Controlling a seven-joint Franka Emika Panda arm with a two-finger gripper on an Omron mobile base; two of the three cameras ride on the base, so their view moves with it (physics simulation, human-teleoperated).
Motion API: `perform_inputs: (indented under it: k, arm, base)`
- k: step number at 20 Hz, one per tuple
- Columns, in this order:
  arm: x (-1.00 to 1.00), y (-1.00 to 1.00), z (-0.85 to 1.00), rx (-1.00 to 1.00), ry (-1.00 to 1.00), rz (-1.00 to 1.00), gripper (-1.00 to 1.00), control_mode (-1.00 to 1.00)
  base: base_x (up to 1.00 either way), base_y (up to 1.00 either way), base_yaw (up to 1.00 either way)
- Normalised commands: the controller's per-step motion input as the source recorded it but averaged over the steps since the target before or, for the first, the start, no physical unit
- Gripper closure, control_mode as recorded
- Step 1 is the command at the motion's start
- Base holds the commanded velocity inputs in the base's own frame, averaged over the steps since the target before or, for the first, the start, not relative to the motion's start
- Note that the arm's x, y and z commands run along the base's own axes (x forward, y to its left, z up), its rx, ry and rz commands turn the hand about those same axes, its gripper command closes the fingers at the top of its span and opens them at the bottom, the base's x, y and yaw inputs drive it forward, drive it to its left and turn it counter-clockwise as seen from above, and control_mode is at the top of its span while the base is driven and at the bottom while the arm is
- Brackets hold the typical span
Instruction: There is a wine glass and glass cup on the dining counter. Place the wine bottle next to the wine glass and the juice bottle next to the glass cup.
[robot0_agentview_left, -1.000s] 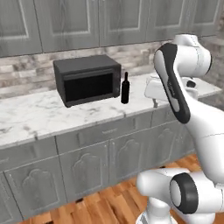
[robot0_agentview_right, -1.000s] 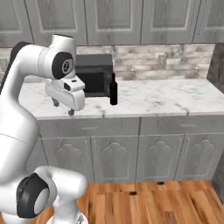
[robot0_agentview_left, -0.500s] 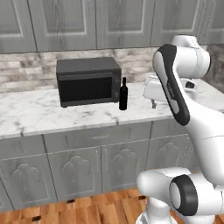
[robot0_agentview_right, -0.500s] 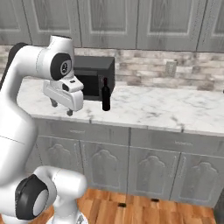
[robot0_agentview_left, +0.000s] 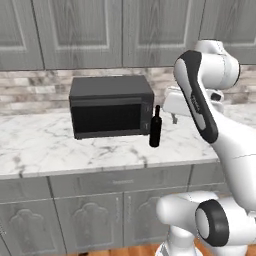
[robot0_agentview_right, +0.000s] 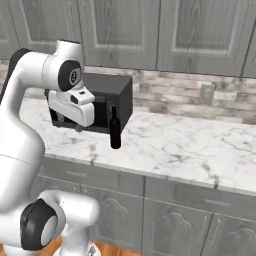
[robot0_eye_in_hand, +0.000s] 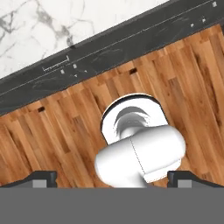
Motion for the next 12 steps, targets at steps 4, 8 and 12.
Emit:
perform_inputs:
  k: [4,8,12]
  arm:
    - [0.00,0.00,0.00,0.00,0.00,0.00,-1.00,1.00]
    - [0.00,0.00,0.00,0.00,0.00,0.00,-1.00,1.00]
    - [0.00,0.00,0.00,0.00,0.00,0.00,-1.00,1.00]
  base:
    - [0.62,-0.01,0.00]
    - [0.29,0.07,-0.01]
    - [0.27,0.04,-0.03]
